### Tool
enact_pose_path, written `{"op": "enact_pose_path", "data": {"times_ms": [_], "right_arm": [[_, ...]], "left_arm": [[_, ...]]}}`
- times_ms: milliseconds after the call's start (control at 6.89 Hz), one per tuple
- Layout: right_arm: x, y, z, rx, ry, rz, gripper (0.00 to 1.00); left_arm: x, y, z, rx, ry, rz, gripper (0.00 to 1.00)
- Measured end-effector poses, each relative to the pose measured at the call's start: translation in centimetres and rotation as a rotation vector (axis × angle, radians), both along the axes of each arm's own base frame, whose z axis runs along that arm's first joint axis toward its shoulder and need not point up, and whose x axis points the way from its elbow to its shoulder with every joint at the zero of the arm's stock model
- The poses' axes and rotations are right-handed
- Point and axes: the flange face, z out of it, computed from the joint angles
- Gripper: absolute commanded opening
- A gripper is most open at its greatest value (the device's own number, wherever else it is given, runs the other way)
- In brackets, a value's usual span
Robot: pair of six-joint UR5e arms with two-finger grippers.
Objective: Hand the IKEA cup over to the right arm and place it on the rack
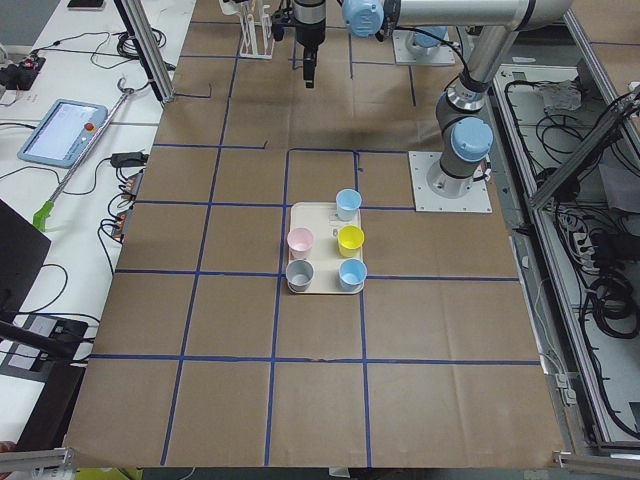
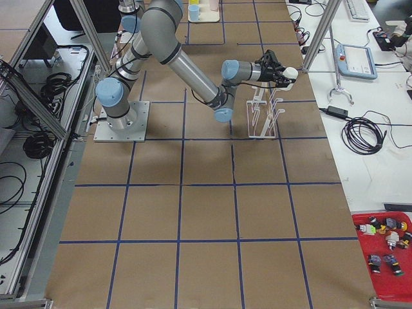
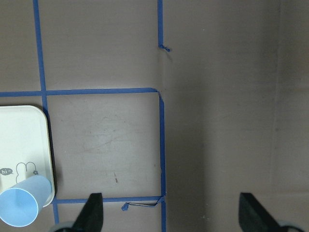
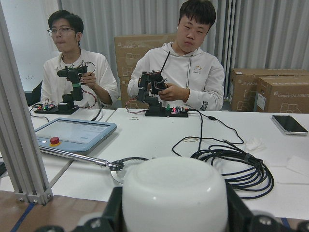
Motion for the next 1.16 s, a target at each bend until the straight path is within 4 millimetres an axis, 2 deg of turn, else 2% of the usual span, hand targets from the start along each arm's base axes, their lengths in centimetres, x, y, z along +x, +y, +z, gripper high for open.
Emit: {"op": "enact_pose_path", "data": {"times_ms": [145, 290, 436, 581, 726, 871, 1162], "right_arm": [[0.0, 0.1, -0.6, 0.011, -0.002, 0.000, 0.11], [0.1, 0.3, -1.0, 0.020, -0.004, 0.000, 0.22], [0.1, 0.4, -1.4, 0.030, -0.005, -0.001, 0.41], [0.0, 0.5, -1.6, 0.036, -0.005, -0.005, 0.99], [0.0, 0.6, -1.5, 0.036, -0.009, -0.007, 1.00], [0.0, 0.6, -1.3, 0.034, -0.014, -0.008, 1.00], [0.0, 0.6, -1.3, 0.036, -0.016, -0.009, 1.00]], "left_arm": [[2.4, 1.4, -0.9, 0.013, 0.002, 0.003, 1.00], [5.6, 2.8, -1.5, 0.018, 0.005, 0.009, 1.00], [9.5, 4.3, -2.1, 0.023, 0.009, 0.010, 1.00], [13.0, 5.4, -2.7, 0.030, 0.014, -0.007, 1.00], [15.8, 6.2, -3.1, 0.039, 0.013, -0.018, 1.00], [17.7, 6.7, -3.3, 0.048, 0.004, -0.014, 0.99], [18.9, 7.1, -3.8, 0.063, -0.014, -0.007, 0.99]]}}
